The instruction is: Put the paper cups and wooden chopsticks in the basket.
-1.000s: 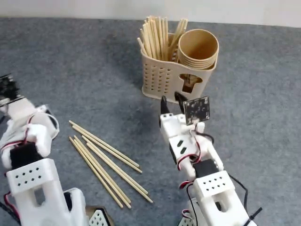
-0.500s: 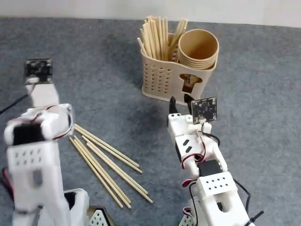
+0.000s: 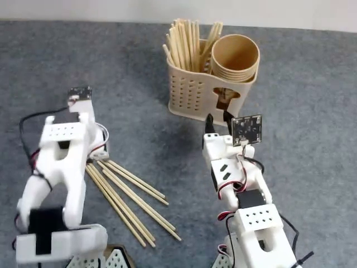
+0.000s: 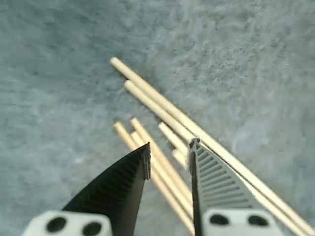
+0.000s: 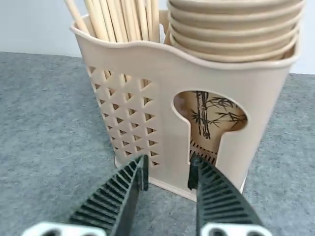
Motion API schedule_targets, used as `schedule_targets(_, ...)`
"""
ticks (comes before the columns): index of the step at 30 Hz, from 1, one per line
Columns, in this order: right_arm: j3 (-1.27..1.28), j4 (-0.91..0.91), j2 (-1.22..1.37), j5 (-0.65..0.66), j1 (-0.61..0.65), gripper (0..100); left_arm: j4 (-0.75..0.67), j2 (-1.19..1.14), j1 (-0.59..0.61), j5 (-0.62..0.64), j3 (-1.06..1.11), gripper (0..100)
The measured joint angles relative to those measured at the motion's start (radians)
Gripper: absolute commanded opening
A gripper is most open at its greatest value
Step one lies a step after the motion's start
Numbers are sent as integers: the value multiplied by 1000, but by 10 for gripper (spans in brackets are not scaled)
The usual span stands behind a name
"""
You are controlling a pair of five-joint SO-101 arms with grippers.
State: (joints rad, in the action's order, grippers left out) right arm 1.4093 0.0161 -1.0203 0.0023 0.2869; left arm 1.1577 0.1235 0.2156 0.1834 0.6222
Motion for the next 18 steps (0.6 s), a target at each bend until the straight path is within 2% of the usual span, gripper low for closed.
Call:
schedule_targets(11, 0, 0, 0, 0, 0, 145, -203, -170, -14, 137, -18, 140)
schedule_targets(18, 0, 0, 0, 0, 0, 145, -258, -199, -12, 146, -38, 139)
